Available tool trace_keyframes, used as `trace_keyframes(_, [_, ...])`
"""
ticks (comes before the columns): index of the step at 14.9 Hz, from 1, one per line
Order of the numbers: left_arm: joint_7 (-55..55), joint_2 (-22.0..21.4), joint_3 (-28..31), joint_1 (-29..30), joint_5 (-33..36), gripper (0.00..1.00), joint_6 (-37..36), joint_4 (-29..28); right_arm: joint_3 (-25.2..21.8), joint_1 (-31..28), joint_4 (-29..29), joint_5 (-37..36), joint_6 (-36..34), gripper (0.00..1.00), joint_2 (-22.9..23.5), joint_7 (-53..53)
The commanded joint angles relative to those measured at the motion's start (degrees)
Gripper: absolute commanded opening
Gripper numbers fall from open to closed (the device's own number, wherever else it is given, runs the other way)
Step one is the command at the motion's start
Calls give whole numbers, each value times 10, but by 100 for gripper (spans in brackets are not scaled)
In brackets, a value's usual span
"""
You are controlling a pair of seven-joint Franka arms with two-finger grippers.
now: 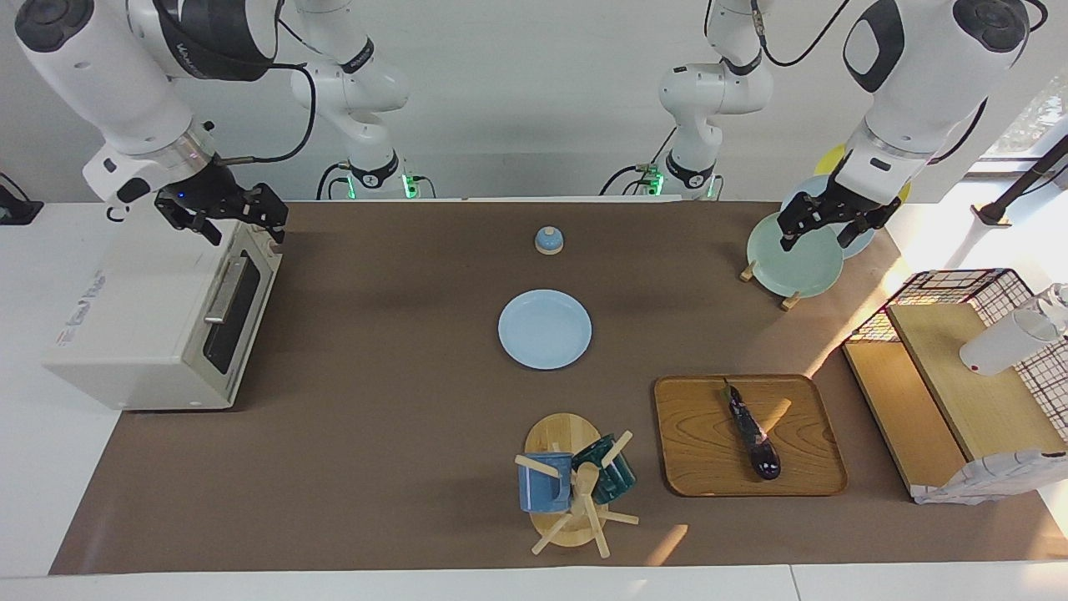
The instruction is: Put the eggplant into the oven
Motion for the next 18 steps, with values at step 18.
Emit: trace_keyframes(18, [-1, 112, 1, 2, -36, 100, 31, 89, 2, 1, -18, -27, 65, 100, -11, -5])
